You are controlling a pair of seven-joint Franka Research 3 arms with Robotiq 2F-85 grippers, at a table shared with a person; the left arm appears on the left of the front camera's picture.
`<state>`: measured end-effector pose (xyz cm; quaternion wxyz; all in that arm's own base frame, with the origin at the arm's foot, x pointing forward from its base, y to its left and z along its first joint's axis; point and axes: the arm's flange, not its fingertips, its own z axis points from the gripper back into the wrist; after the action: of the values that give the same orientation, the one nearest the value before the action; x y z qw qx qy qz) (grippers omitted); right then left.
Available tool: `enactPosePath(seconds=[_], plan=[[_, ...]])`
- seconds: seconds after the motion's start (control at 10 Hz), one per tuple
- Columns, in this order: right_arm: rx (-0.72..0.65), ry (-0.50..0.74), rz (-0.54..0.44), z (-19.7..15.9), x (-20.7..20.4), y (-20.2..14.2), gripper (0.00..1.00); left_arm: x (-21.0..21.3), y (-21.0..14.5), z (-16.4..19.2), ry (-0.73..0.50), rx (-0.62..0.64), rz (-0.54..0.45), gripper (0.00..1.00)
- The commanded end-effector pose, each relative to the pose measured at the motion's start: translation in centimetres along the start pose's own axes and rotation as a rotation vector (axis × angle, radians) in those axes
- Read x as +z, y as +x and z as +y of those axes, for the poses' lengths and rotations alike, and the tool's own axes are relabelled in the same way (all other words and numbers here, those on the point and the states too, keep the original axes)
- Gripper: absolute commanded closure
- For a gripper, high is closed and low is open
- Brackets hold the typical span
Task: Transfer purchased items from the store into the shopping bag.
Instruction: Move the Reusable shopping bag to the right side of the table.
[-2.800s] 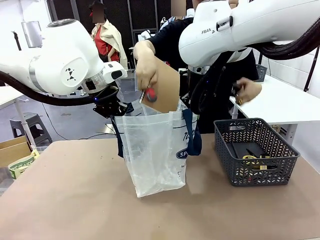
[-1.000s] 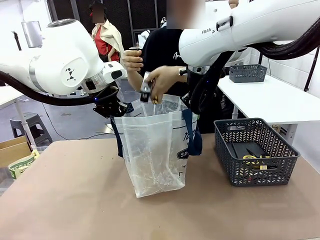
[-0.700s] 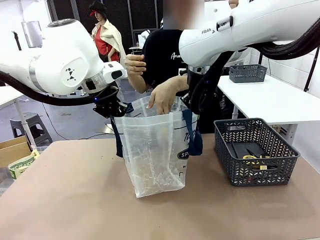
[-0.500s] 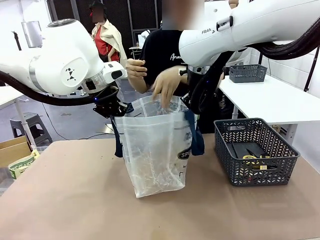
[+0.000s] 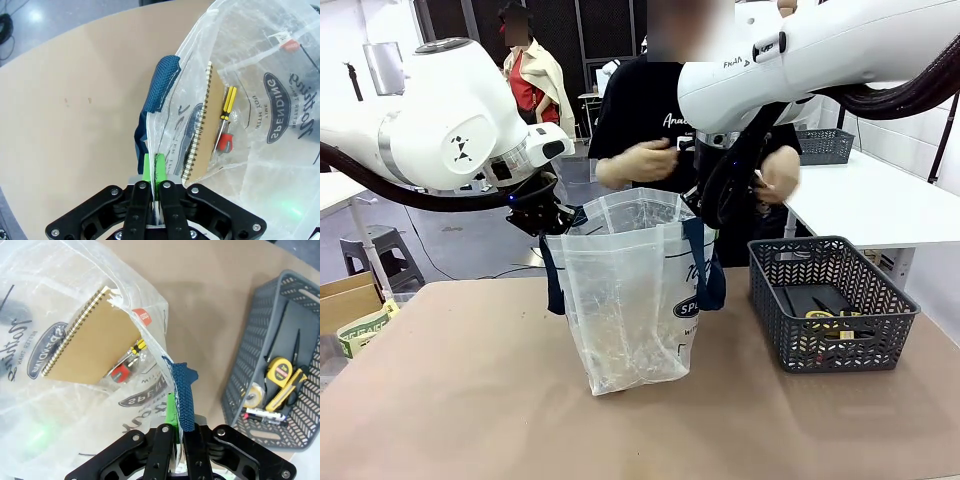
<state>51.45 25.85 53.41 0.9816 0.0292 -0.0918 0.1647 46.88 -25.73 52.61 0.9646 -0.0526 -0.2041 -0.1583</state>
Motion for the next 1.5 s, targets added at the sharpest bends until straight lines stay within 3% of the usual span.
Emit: enactPosePath(seconds=[0.0,1.4], plan=[[-0.013,-0.001,-0.001,-0.12,0.13,0.05,1.0,0.14,-0.06,0.13,0.008,0.017,-0.003,1.0],[-0.013,-0.001,-0.001,-0.12,0.13,0.05,1.0,0.14,-0.06,0.13,0.008,0.017,-0.003,1.0]])
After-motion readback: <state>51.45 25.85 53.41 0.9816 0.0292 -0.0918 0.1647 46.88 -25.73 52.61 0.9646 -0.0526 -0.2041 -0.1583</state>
